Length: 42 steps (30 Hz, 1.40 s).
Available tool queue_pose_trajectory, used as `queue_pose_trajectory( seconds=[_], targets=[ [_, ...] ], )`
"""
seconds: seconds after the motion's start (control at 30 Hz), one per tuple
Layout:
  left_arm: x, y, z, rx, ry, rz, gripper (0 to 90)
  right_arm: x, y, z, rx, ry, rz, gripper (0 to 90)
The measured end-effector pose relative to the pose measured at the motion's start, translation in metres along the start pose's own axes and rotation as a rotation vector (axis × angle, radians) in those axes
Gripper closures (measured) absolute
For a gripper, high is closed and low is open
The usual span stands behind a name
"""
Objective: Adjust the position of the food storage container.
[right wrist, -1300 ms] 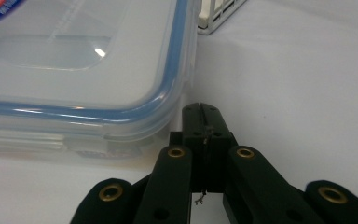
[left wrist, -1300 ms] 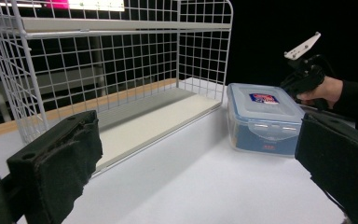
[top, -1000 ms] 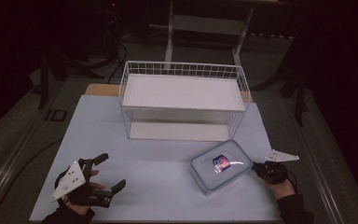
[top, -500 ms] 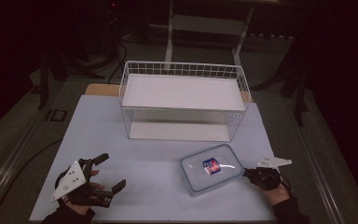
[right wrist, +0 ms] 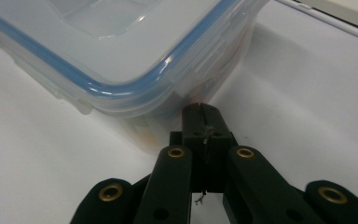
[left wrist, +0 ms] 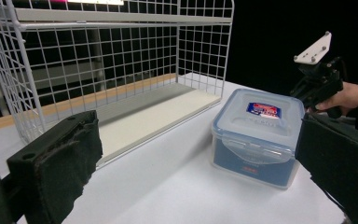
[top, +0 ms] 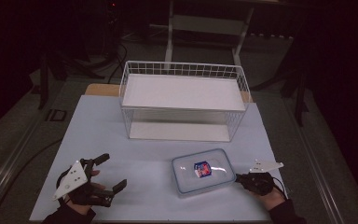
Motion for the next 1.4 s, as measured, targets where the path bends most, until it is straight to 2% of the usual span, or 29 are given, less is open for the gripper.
queue_pose_trajectory(
  seconds=[0.27,0.43,0.6,0.97,1.4],
  targets=[
    [0.001,0.000,0.000,0.000,0.007,0.004,0.5,0.002,-0.003,0.010,-0.038,-0.036,0.013,90.0],
    [0.001,0.001,0.000,-0.001,0.007,0.003,0.5,-0.004,-0.002,0.014,-0.040,-0.039,0.013,90.0],
    [0.003,0.001,-0.001,0.000,0.012,0.008,0.5,-0.004,-0.001,0.018,-0.040,-0.061,0.010,90.0],
    [0.005,0.002,0.000,-0.016,0.000,0.027,0.5,0.007,-0.013,0.033,-0.089,-0.129,0.005,90.0],
    [0.008,0.003,-0.002,-0.019,0.019,0.038,0.5,0.024,-0.030,0.045,-0.149,-0.167,0.028,90.0]
  ],
)
Point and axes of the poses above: each handheld gripper's, and its own axes: x roughly forward along the jaws, y roughly out of its underside, z roughly to its left, the point moved 1 cm from there along x, roughly forward along the jaws, and after that the axes turned 9 degrees about y, right-handed, at the moved point
